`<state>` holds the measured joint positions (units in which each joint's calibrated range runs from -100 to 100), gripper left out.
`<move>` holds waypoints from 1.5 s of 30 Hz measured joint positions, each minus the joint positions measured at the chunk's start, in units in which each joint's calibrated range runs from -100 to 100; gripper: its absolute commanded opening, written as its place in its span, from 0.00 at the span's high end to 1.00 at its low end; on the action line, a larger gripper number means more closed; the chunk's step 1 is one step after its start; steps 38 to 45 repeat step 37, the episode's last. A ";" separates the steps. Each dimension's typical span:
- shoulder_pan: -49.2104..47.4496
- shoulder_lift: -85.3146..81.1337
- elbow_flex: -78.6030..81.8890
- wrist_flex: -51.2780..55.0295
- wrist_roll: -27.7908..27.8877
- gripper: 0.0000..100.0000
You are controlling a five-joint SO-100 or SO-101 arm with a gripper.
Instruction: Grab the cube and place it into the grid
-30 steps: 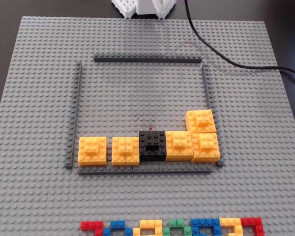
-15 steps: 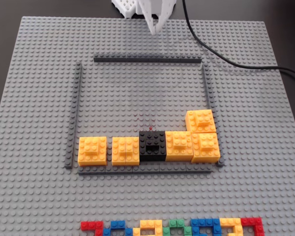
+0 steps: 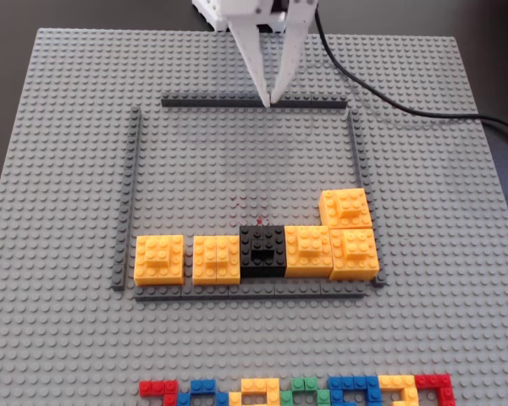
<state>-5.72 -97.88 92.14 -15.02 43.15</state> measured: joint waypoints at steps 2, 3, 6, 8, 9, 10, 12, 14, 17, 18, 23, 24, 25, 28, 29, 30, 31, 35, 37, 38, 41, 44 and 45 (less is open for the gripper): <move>-0.15 0.00 0.71 -0.29 0.00 1.00; -0.15 0.00 1.24 -0.44 0.00 1.00; -0.15 0.00 3.09 -0.78 0.00 1.00; -0.22 0.00 3.53 -1.03 0.05 1.00; -0.22 0.00 3.71 -1.22 -0.10 1.00; -0.22 0.00 3.97 -1.42 0.05 1.00; -0.22 0.00 5.21 -1.90 -0.15 1.00; -0.22 0.00 6.09 -2.39 -0.15 1.00; 0.15 0.00 7.06 -2.64 -0.10 1.00; 0.44 0.00 7.15 -2.64 -0.10 1.00; 0.87 0.00 7.24 -2.64 -0.10 1.00; 0.87 0.00 7.24 -2.59 -0.10 1.00; 0.87 0.00 7.24 -2.59 -0.10 1.00; 0.87 0.00 7.24 -2.44 -0.10 1.00; 0.87 0.00 7.24 -2.44 -0.10 1.00; 0.87 0.00 7.24 -2.44 -0.10 1.00; 0.87 0.00 7.24 -2.44 -0.10 1.00; 0.87 0.00 7.24 -2.44 -0.10 1.00; 0.87 0.00 7.24 -2.44 -0.10 1.00; 0.87 0.00 7.24 -2.44 -0.10 1.00; 0.87 0.00 7.24 -2.44 -0.10 1.00; 0.87 0.00 7.24 -2.44 -0.10 1.00; 0.87 0.00 7.24 -2.44 -0.10 1.00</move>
